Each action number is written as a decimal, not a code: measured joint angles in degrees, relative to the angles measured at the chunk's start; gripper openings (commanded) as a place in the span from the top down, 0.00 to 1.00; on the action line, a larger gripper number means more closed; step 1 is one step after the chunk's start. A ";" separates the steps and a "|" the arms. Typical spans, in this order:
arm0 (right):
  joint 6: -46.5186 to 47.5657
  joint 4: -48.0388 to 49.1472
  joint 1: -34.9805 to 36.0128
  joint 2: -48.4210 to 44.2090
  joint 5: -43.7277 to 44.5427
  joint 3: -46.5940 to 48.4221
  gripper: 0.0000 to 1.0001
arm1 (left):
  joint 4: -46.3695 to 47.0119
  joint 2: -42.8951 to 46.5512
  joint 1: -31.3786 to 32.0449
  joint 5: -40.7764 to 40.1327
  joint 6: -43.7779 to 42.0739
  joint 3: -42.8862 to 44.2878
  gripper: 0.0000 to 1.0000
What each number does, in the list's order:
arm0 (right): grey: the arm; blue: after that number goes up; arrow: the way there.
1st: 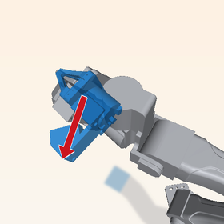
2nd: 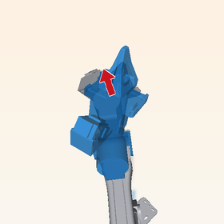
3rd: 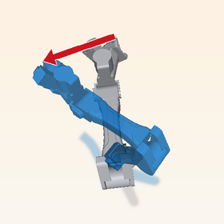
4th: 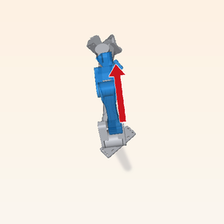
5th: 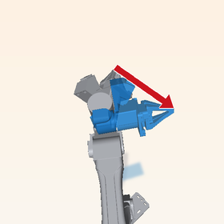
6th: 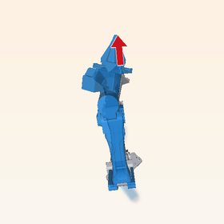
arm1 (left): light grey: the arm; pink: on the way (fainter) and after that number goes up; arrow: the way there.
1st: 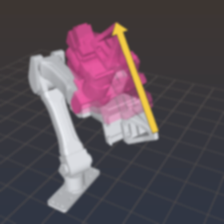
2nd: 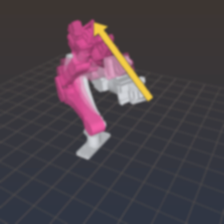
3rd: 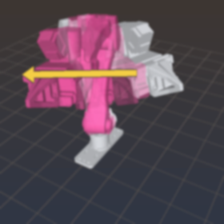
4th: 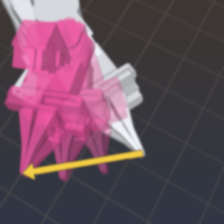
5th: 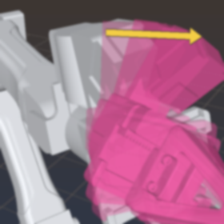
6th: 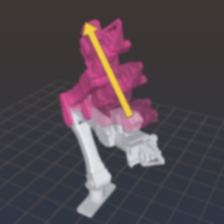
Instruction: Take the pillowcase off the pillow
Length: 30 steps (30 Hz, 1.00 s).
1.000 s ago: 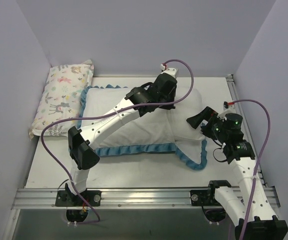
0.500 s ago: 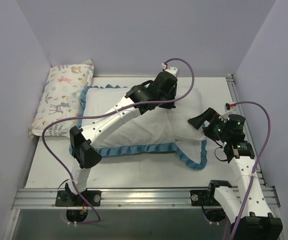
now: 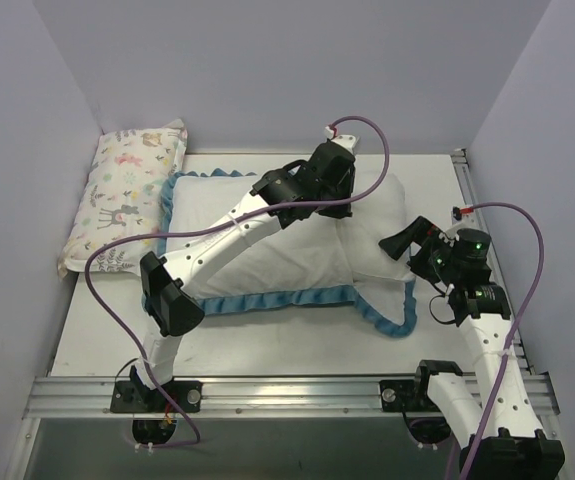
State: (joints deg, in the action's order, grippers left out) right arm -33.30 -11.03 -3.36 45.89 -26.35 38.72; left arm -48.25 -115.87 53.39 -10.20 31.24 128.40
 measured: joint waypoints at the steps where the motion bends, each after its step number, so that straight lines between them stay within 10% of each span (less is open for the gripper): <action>1: -0.02 -0.09 0.00 0.00 0.00 0.00 0.00 | 0.00 -0.09 0.02 0.00 0.00 0.00 1.00; 13: -5.90 3.69 0.20 0.02 -5.55 -2.49 0.09 | 0.04 -0.90 1.36 -1.79 0.04 0.20 1.00; 21: -5.31 2.32 2.03 3.93 -3.78 -0.02 0.96 | 1.86 -2.27 2.51 -1.73 -0.22 -0.48 1.00; 23: -4.92 1.51 2.64 5.79 -2.36 1.49 1.00 | 2.38 -2.91 2.75 -1.60 -0.57 -0.48 0.98; 27: -3.69 -1.73 3.87 8.70 1.55 5.03 1.00 | 3.15 -3.15 2.71 -1.33 -1.95 -0.39 0.45; 30: -2.64 -3.67 4.22 11.23 4.59 8.81 1.00 | 5.88 -2.84 2.75 0.11 -3.13 0.13 0.25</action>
State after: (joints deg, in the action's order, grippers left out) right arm -35.94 -14.70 0.86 57.12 -21.76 47.53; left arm -42.37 -118.72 56.14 -10.09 28.12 128.53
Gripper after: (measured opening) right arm 0.137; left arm 0.648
